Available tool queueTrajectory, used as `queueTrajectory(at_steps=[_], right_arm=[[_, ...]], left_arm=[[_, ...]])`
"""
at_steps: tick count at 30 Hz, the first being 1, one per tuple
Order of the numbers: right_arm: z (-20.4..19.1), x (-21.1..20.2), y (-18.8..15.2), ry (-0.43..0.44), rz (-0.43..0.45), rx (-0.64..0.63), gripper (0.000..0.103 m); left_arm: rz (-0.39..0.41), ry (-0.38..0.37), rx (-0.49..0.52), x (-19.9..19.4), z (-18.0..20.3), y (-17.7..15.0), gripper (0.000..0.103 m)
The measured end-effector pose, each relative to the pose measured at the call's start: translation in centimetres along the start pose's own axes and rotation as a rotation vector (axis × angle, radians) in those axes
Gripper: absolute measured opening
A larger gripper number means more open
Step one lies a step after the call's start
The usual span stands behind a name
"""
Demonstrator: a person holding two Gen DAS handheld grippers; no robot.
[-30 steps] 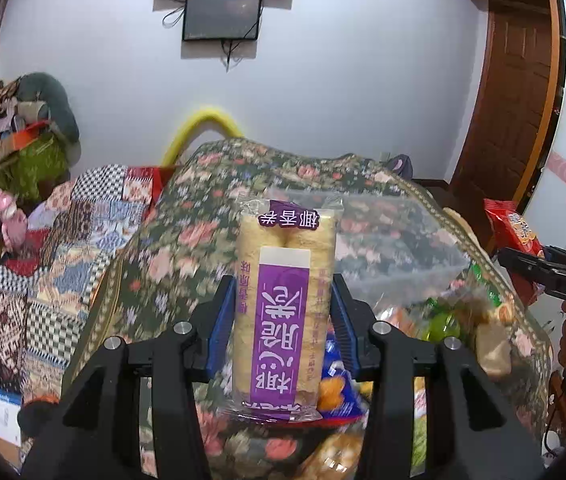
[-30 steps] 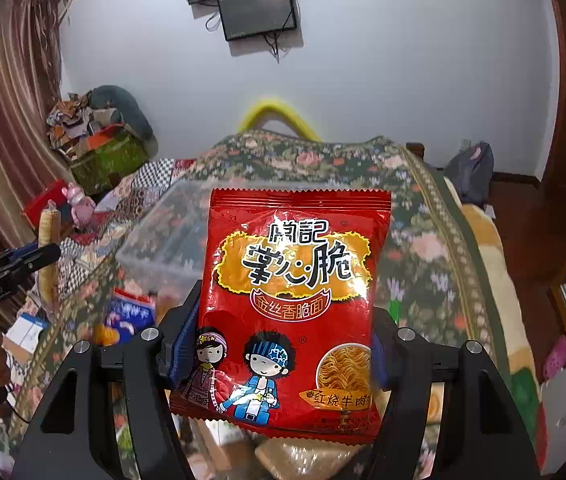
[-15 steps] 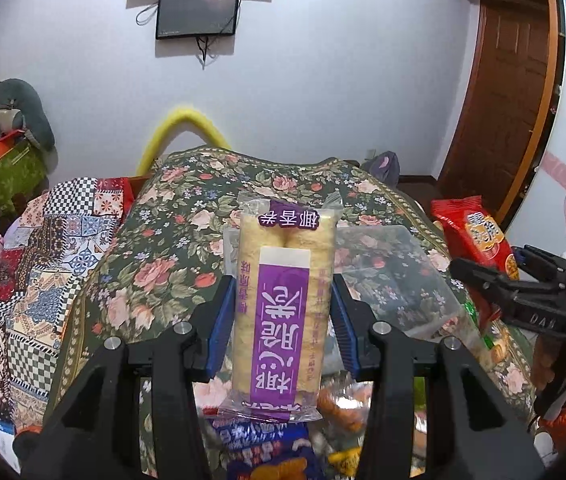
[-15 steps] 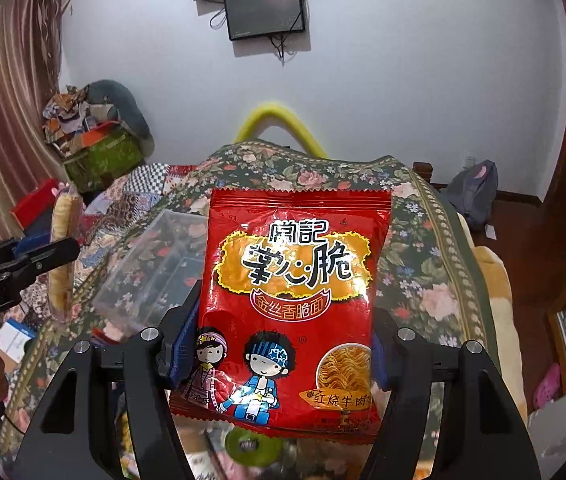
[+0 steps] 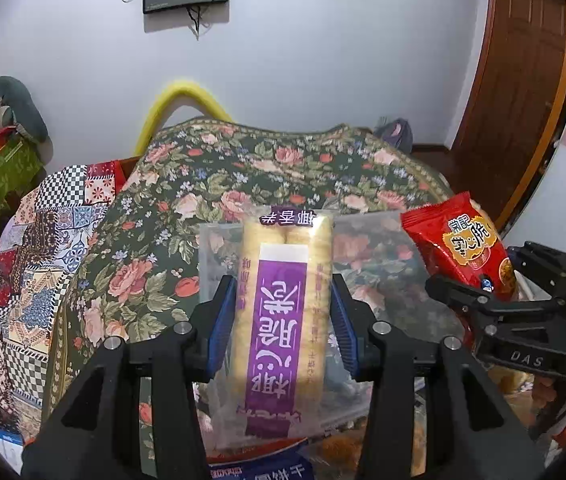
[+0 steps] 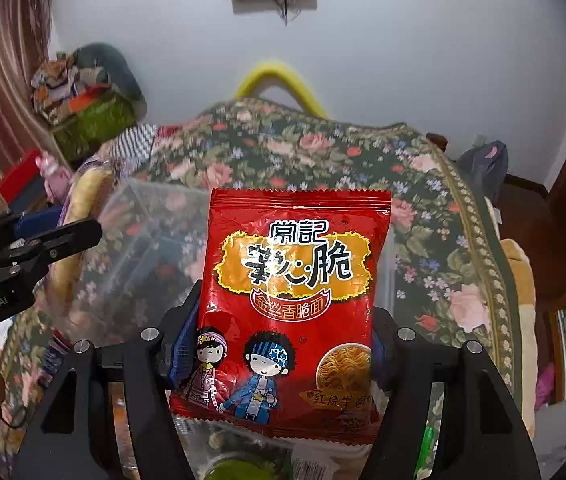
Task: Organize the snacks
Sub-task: 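Drop the bread roll into the clear box with left tool while right tool drops chip bag, then grasp the puffed-snack bag with left tool while right tool grasps wrapped square bread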
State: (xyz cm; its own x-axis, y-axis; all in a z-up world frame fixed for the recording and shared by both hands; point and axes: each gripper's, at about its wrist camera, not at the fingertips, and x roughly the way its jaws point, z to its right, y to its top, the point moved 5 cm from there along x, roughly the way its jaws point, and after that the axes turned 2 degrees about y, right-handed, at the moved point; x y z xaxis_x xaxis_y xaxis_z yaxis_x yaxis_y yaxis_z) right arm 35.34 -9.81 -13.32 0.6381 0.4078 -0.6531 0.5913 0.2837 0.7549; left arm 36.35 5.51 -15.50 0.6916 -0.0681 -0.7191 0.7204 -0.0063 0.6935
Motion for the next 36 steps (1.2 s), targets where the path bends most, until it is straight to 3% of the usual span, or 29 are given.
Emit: queueTrajectory(at_steps=[6,12,18,26,36], right_arm=[[-0.3,1.5,-0.7,0.006,-0.065,-0.033,0.064],[-0.1,1.3,-0.6,0.023,-0.094,-0.019,0.067],[-0.1,-0.3,-0.3,-0.002,-0.065,-0.033,0.069],[-0.6,-5.5,-0.9,0.016,0.018,-0.042,0.071],[-0.1,-10.4,-5.0,0.020,0.064,-0.016,0.078]], left_arm=[[-0.069,-0.007,0.018,1.9,0.7,-0.6,0.044],[-0.082,-0.018,0.027,1.7,0.9,-0.9,0.044],[-0.049,-0.033,0.019,-1.2,0.6,-0.8,0.044],[0.014,-0.050,0.016,-7.1,0.3,-1.8,0.049],[0.011,-0.037,0.010,-11.5,-0.3,-6.7,0.056]])
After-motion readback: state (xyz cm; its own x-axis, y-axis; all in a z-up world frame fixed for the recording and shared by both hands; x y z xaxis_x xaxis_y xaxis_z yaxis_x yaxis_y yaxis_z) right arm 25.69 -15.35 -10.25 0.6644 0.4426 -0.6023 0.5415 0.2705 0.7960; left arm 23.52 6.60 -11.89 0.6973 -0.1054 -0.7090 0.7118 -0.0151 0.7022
